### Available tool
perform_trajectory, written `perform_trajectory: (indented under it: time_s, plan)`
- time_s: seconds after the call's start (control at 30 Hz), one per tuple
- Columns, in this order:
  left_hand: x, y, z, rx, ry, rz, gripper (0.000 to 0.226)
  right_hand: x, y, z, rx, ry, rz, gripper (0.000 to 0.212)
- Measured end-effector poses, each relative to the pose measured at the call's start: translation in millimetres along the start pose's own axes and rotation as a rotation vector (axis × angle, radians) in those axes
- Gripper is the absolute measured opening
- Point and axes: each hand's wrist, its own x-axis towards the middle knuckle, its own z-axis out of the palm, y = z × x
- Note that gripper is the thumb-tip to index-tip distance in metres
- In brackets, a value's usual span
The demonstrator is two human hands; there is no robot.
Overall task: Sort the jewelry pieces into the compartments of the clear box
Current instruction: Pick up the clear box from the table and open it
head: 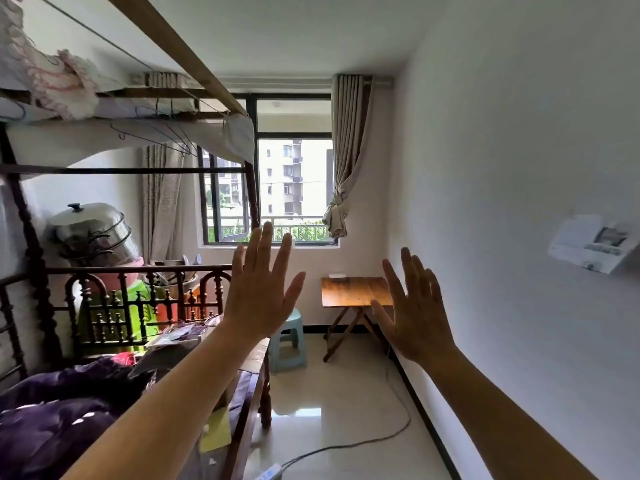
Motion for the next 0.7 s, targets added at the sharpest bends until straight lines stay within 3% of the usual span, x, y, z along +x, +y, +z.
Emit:
perform_trajectory:
  time_s: [0.13,0.33,0.7]
  plan:
    - [14.0,-24.9,53.7,-0.048,-0.022,-0.127,0.070,16.4,8.5,44.8,-0.011,-0.023,0.037,0.075]
    - [36.9,-31.6,160.6,-0.087,-0.121,-0.164,0.071,30.7,62.1,129.4,-0.062,-0.066,0.066,0.076]
    - [155.7,-42.9,348.7,-0.031,-0.186,-0.091,0.074,154.1,185.5,318.6,-0.031,-0.095,0.116,0.077]
